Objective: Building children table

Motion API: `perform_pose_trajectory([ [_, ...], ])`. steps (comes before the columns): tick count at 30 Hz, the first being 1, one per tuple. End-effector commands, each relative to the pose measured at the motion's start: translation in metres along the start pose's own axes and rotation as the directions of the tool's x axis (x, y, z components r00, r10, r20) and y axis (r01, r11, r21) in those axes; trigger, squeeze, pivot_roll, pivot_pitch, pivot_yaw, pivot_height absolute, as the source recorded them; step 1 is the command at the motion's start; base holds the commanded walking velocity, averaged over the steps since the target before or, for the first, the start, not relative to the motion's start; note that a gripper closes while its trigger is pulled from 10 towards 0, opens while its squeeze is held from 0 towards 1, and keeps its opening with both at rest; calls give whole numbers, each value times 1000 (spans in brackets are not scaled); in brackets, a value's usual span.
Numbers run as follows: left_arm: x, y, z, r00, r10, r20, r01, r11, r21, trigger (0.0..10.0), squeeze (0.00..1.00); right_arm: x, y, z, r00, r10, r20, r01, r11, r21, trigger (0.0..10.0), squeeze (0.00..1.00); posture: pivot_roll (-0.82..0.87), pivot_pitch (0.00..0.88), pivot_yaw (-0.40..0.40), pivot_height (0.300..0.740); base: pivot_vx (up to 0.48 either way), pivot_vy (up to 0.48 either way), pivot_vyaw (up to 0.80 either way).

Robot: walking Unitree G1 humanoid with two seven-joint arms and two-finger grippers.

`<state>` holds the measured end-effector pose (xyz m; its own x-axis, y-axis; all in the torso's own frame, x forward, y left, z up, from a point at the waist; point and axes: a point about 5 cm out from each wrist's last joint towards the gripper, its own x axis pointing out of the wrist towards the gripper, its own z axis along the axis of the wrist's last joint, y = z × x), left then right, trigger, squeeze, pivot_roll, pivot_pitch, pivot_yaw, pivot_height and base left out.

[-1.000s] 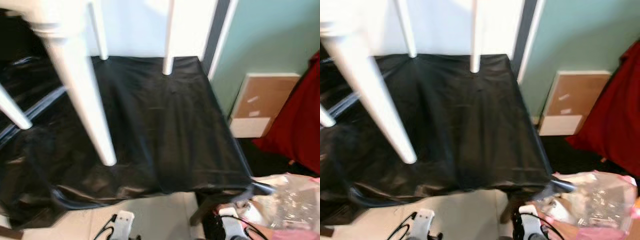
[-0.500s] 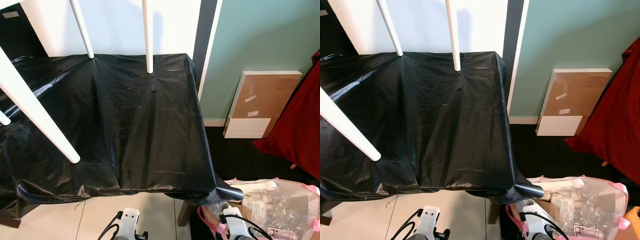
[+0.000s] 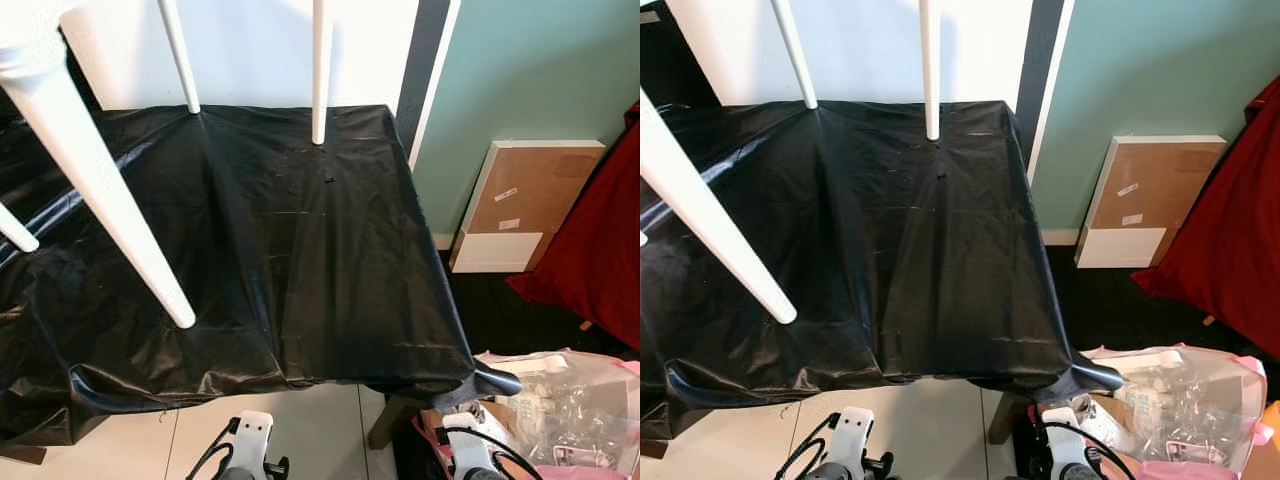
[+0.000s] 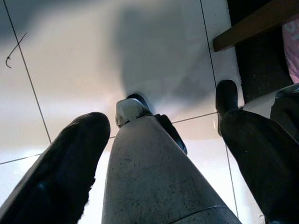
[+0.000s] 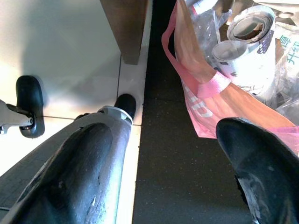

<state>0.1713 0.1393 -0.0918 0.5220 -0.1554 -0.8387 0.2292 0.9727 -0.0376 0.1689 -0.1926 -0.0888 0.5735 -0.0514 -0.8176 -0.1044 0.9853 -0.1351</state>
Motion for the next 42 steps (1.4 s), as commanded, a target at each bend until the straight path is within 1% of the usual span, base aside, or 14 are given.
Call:
perform_pose_trajectory([
  [1,-2,-4,-18,998,-13,-67,12,1000,-5,10000,0,-1,-2,-7,1000,-5,-31,5,1000,2,10000,0,7,37,-37,740,0,0,0],
  [12,-3,-5,-20,995,-15,-94,15,1000,2,10000,0,-1,0,-6,1000,-1,-25,1,1000,-2,10000,0,5,24,-33,740,0,0,0],
  [16,-4,-1,-23,995,-11,-103,11,1000,2,10000,0,-1,0,-7,1000,0,-24,0,1000,-1,10000,0,4,16,-32,740,-63,0,0],
  [24,-4,-4,-25,994,-15,-111,16,1000,8,10000,0,-1,1,-6,1000,1,-20,-1,1000,-4,10000,0,4,6,-31,740,-250,0,0],
  [28,-4,-5,-25,994,-16,-109,16,1000,0,10000,0,-1,1,-6,1000,0,-19,0,1000,-3,10000,0,3,8,-32,740,-63,0,0],
  [31,-4,-2,-26,994,-4,-111,2,1000,-18,10000,0,-1,1,-5,1000,-1,-18,1,1000,-1,10000,0,1,9,-33,740,0,0,0],
  [42,-3,-2,-23,994,-5,-106,3,1000,-22,10000,0,-1,-1,-4,1000,-8,-15,8,1000,9,10000,0,0,24,-35,740,0,0,0],
])
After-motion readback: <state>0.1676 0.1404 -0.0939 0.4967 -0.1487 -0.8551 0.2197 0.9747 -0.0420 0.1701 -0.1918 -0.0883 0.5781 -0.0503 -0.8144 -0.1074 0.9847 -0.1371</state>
